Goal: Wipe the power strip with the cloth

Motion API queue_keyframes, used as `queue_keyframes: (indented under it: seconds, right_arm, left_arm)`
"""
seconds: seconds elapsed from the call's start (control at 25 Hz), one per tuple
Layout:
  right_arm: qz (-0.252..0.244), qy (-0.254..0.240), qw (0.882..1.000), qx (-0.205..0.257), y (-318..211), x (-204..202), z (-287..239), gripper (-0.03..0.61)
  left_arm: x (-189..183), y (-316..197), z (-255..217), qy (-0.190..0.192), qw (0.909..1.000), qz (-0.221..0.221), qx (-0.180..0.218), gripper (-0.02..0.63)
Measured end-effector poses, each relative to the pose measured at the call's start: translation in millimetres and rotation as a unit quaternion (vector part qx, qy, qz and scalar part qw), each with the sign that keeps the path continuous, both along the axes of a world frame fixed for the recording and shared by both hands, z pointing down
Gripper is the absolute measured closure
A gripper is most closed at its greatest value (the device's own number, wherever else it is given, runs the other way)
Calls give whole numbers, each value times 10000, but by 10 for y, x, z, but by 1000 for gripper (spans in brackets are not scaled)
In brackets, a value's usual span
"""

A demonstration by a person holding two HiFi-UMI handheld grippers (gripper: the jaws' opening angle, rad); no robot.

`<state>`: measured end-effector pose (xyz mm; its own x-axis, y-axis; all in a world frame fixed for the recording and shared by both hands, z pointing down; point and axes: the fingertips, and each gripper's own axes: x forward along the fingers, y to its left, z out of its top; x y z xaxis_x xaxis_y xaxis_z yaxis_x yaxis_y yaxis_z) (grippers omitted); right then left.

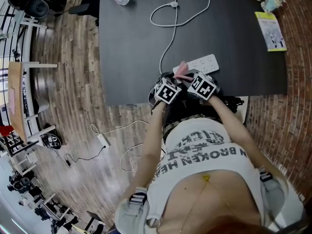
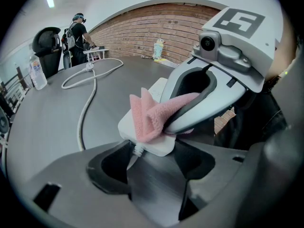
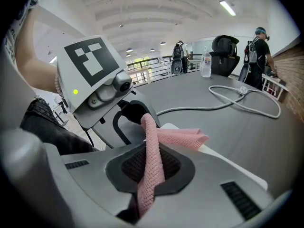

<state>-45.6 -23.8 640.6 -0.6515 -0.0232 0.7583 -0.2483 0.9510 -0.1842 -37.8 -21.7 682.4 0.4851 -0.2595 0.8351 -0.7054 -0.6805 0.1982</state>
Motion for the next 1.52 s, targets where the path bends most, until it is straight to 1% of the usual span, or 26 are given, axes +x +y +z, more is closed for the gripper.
queue_keyframes:
  seconds: [0.24, 0.64, 0.8, 0.96, 1.4, 1.52]
  right_arm:
    - [229, -13, 9997, 34, -77, 117, 17, 563]
    - [579, 128, 9981, 195, -198, 365, 9, 561]
    - [663, 184, 9974, 216, -229, 454, -4, 561]
    - [750, 139, 9970, 161, -252, 508, 13, 562]
    - [863, 31, 9962, 110, -289, 540, 25, 561]
    - [898, 57, 9958, 157, -308, 560, 22, 563]
  left_arm:
    - [-10, -11, 0, -25, 10000, -4, -5, 339]
    - [5, -2, 10, -38, 10000, 1, -18, 339]
    - [14, -9, -2, -58, 10000, 8, -10, 339]
    - [36, -3, 13, -28, 10000, 6, -18, 339]
    - [28, -8, 28, -49, 10000, 24, -49, 339]
    - [13, -21, 31, -51, 10000, 24, -12, 339]
